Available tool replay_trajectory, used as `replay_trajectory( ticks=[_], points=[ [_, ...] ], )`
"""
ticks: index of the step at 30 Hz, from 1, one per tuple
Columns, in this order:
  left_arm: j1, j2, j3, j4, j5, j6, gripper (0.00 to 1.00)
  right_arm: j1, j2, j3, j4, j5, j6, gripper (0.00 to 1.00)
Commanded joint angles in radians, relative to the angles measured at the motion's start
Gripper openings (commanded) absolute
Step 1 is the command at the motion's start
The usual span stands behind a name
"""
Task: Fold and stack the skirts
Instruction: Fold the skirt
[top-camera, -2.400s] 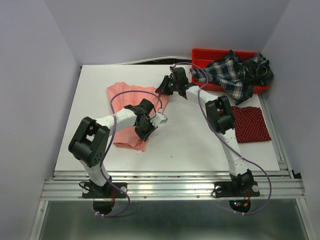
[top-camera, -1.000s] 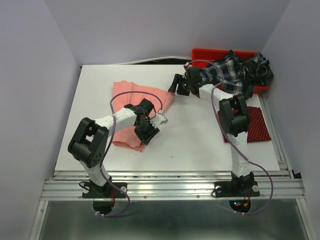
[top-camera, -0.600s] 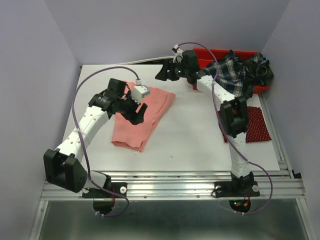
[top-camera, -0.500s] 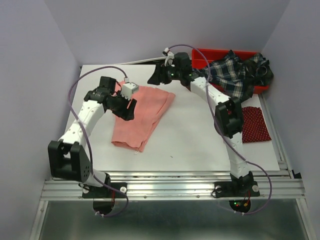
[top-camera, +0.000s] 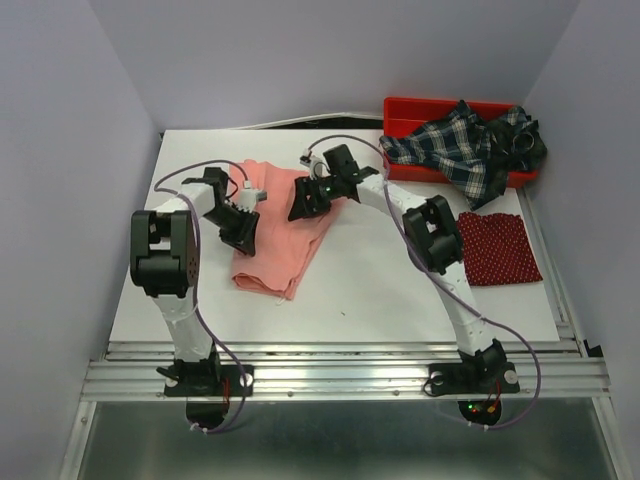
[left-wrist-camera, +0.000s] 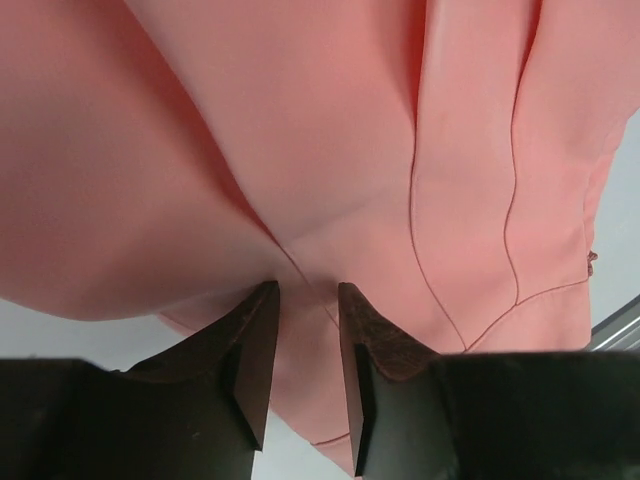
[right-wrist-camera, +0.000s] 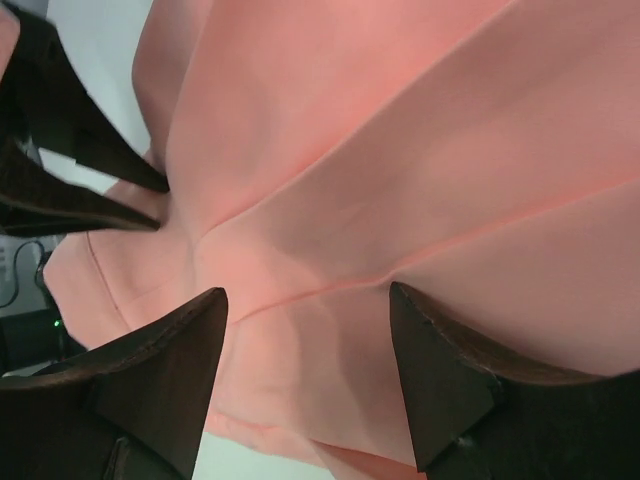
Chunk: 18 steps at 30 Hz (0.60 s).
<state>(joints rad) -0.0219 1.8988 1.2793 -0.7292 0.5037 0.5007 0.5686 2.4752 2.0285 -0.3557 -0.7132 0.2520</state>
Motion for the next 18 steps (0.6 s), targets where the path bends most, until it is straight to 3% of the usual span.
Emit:
replay_trajectory(
  ticks=[1, 5, 6, 7, 11, 15, 17, 18],
  points=[
    [-0.068, 0.04, 0.035, 0.019, 0.087, -0.001, 0.41, -0.088, 0.083, 0.113, -0.112, 0.153, -0.1, 0.72],
    [-0.118, -0.026, 0.028, 0.073, 0.121, -0.025, 0.59, -0.099, 0.074, 0.202, -0.143, 0.192, -0.183, 0.74],
    [-0.116, -0.085, 0.025, 0.095, 0.102, -0.018, 0.72, -0.099, 0.039, 0.199, -0.152, 0.148, -0.191, 0.75],
    [-0.116, -0.119, 0.022, 0.106, 0.079, -0.017, 0.72, -0.099, 0.015, 0.187, -0.154, 0.118, -0.191, 0.75],
    [-0.112, -0.331, -0.046, 0.2, -0.074, 0.128, 0.96, -0.09, -0.163, 0.023, -0.068, -0.005, -0.16, 0.78],
    [-0.112, -0.562, -0.225, 0.335, -0.224, 0.376, 0.98, -0.072, -0.291, -0.109, -0.057, -0.101, -0.132, 0.78],
    [-0.112, -0.694, -0.377, 0.384, -0.28, 0.494, 0.98, -0.049, -0.334, -0.175, -0.052, -0.133, -0.123, 0.77],
    [-0.115, -0.769, -0.479, 0.419, -0.304, 0.629, 0.98, -0.023, -0.341, -0.191, -0.058, -0.164, -0.122, 0.76]
  ],
)
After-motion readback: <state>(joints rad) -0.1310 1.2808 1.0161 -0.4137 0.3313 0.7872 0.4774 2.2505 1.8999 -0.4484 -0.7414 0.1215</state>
